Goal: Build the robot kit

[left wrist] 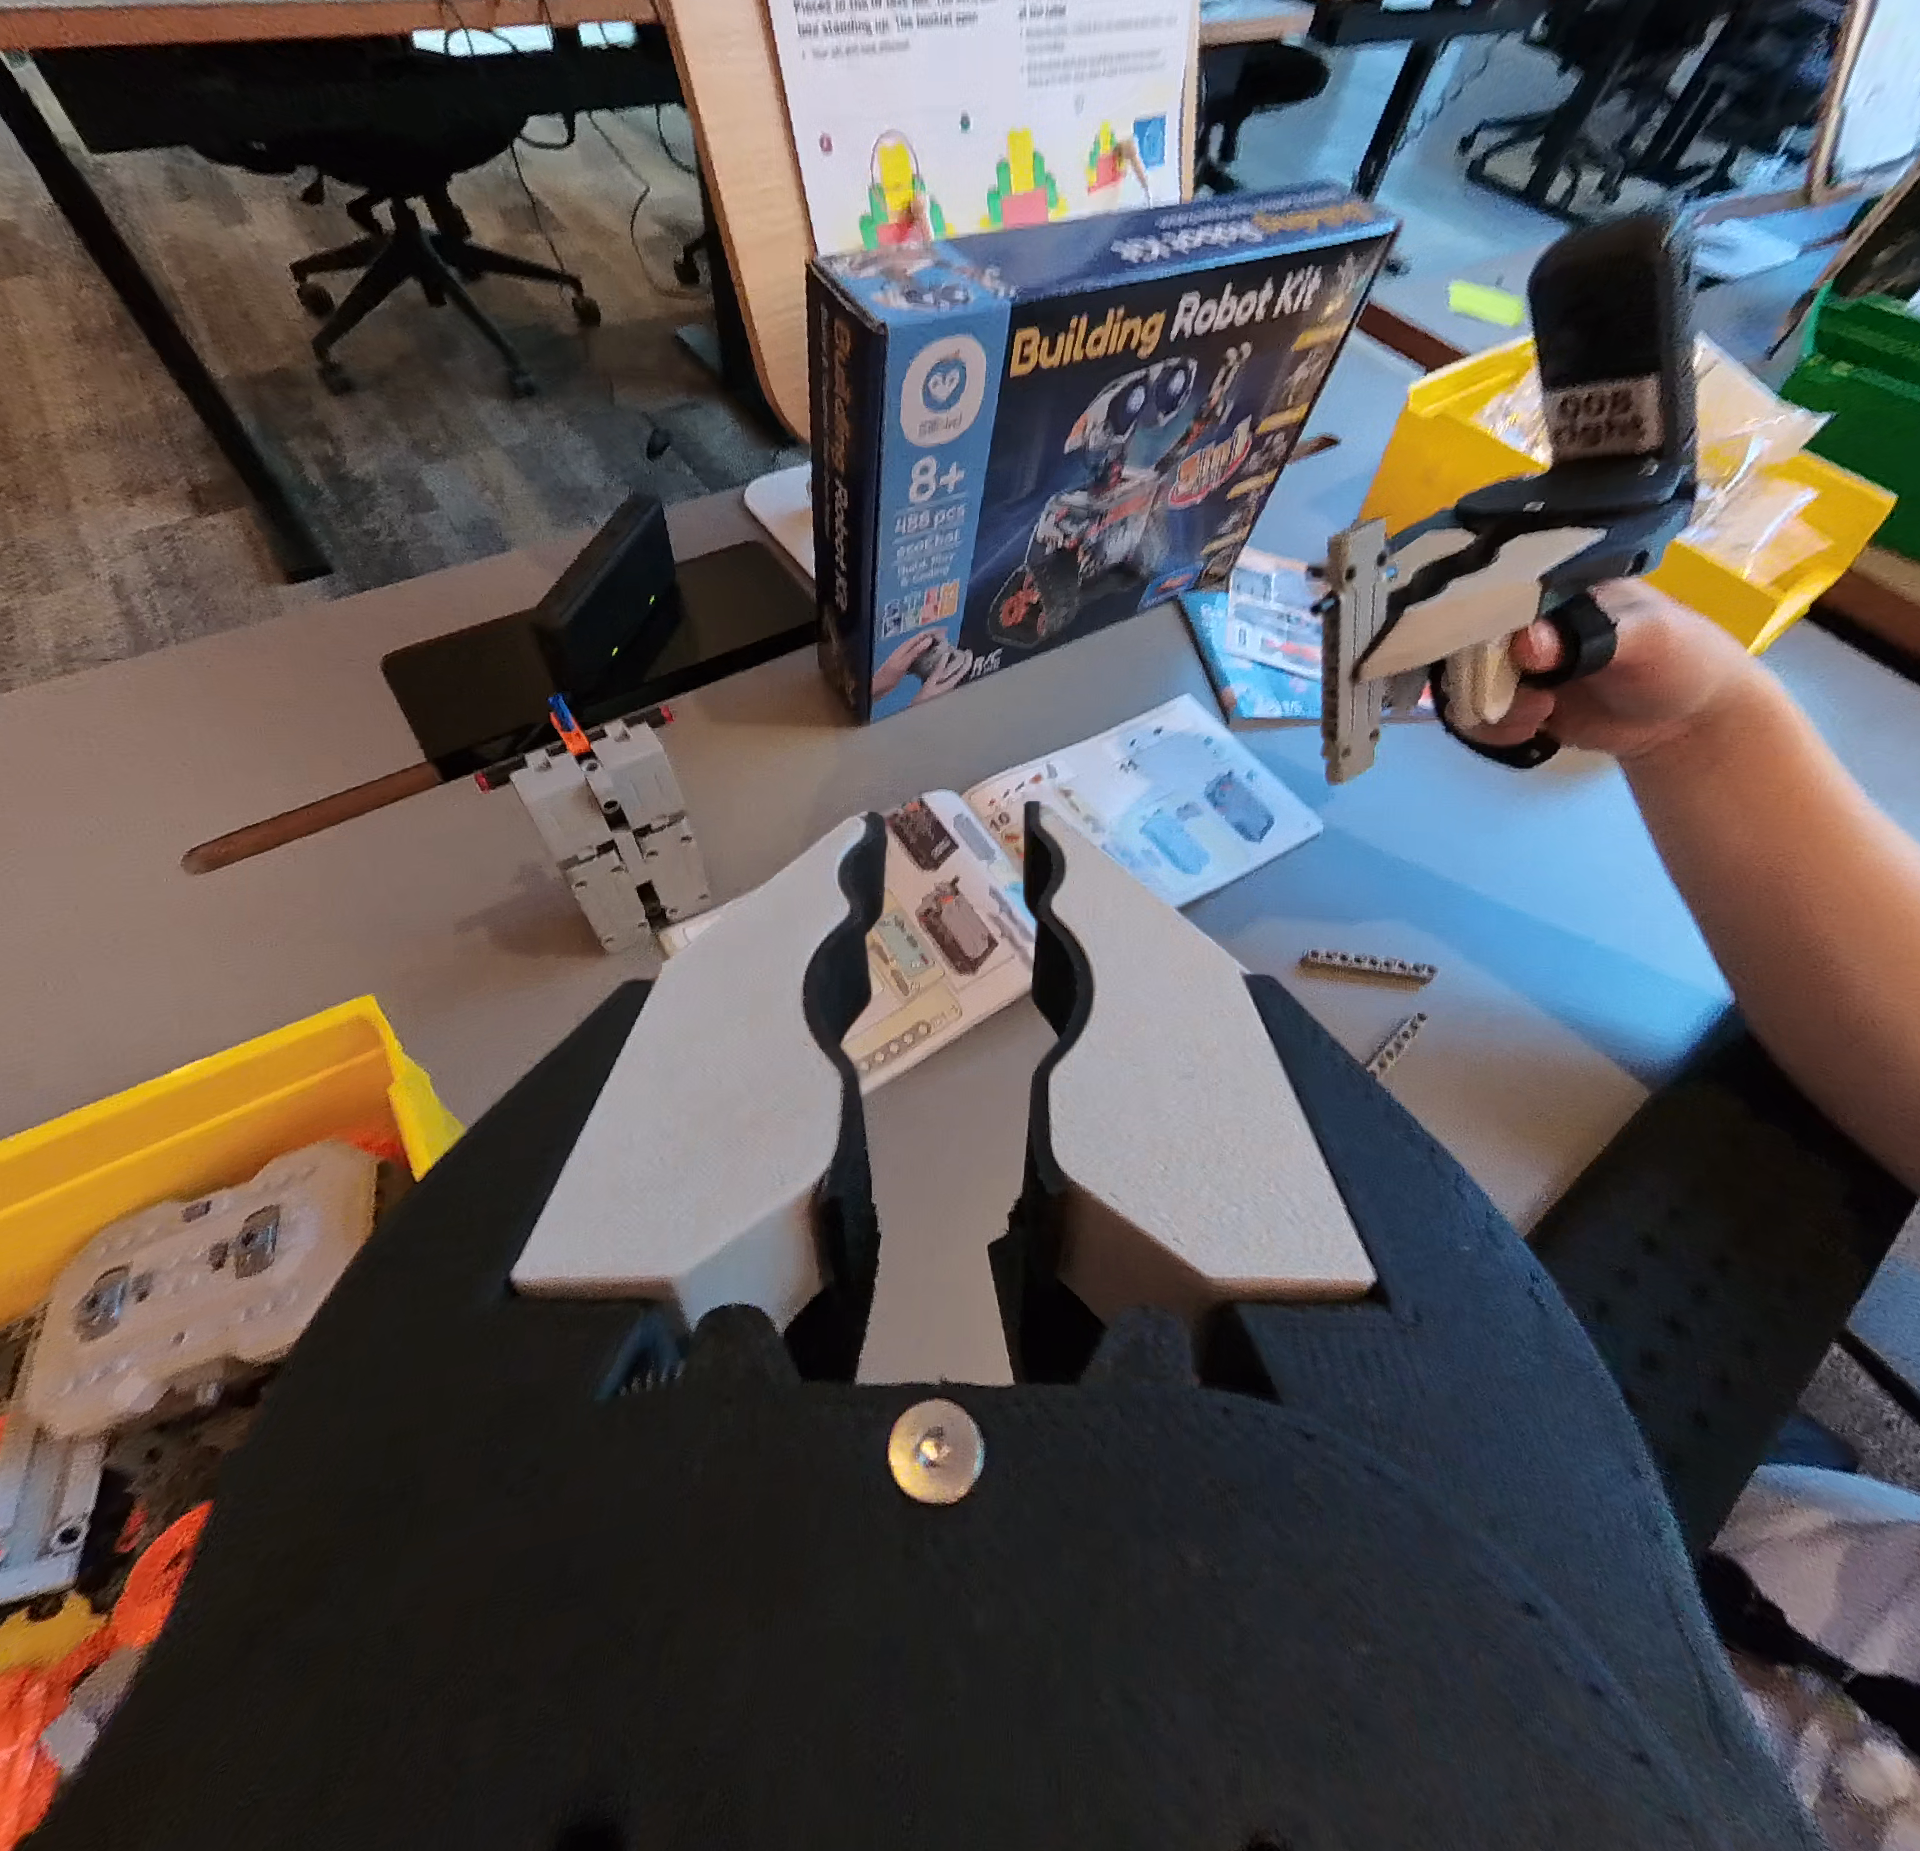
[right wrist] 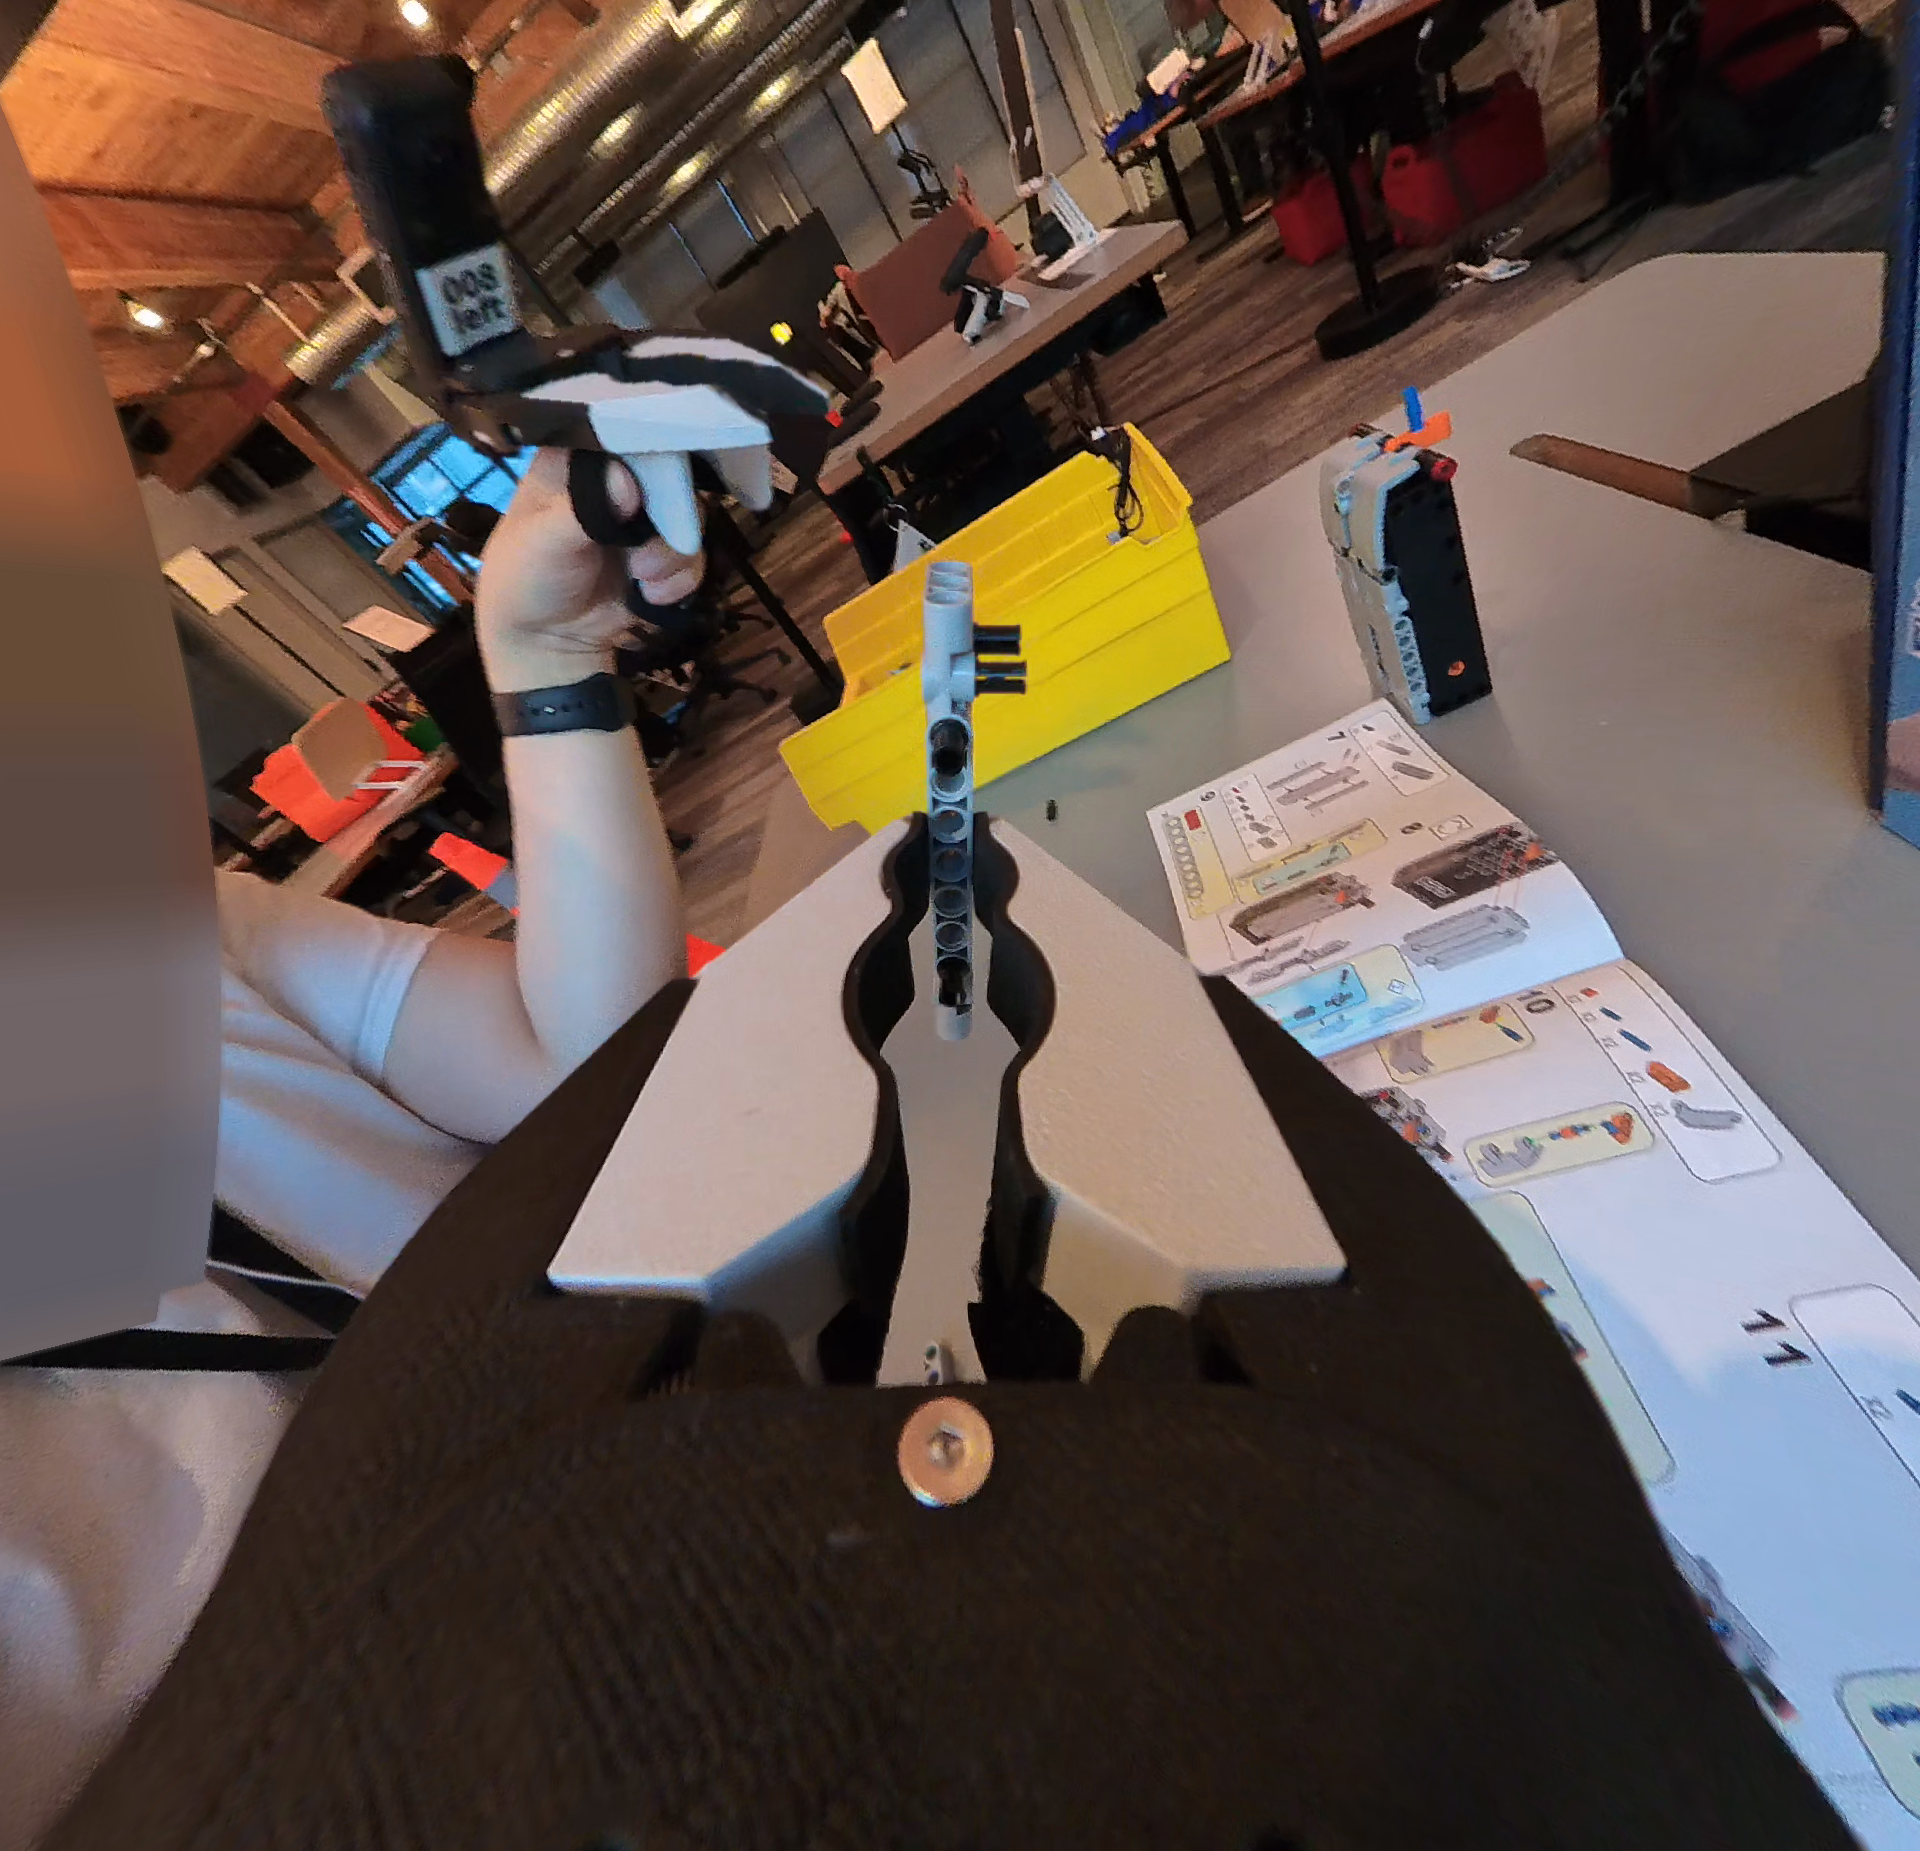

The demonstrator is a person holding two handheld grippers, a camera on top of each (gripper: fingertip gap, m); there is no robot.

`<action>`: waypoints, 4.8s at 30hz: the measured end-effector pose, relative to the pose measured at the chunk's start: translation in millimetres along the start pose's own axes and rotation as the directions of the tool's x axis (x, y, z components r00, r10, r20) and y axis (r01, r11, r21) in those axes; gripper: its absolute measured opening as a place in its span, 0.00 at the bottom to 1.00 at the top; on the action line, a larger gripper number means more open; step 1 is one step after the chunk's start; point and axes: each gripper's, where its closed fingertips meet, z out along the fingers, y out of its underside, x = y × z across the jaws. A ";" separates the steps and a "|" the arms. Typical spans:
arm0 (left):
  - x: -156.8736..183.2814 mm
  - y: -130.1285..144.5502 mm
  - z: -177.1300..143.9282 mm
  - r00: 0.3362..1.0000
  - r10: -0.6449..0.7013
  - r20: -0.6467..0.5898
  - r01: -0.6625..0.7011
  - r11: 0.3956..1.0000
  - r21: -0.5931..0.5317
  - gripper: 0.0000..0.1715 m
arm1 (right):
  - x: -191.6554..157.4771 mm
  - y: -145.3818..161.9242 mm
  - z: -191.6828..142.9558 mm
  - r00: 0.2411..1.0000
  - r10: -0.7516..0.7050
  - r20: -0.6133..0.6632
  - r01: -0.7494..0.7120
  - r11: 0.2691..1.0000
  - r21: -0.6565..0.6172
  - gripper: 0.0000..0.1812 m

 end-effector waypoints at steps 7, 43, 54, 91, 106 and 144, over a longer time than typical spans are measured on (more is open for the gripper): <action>10.6 26.9 15.9 0.956 0.231 -0.182 -0.269 0.936 -0.228 0.03 | -1.6 -16.3 -14.3 0.999 -0.037 -0.013 0.038 0.998 0.043 0.03; -58.1 240.3 33.8 0.712 0.336 -0.617 -0.679 0.102 -0.727 0.00 | -15.8 -28.6 -41.4 0.994 -0.104 -0.019 0.104 0.993 0.050 0.03; -83.0 227.0 30.9 0.827 0.403 -0.392 -0.501 0.209 -0.840 0.11 | 25.6 73.2 28.3 0.987 -0.057 -0.153 -0.016 0.899 -0.437 0.04; -77.3 252.2 26.0 0.823 0.305 -0.479 -0.549 0.208 -0.809 0.00 | 23.1 66.3 3.6 0.987 -0.067 -0.148 -0.003 0.902 -0.431 0.04; -43.7 169.8 -27.5 0.857 0.333 -0.393 -0.506 0.401 -0.764 0.00 | 22.3 166.0 34.7 0.855 -0.504 -0.118 0.080 0.352 -0.932 0.03; -51.6 203.5 23.8 0.992 0.128 -0.022 -0.086 0.521 -0.849 0.12 | 6.7 134.5 33.2 0.813 -0.582 -0.038 0.225 0.373 -0.900 0.17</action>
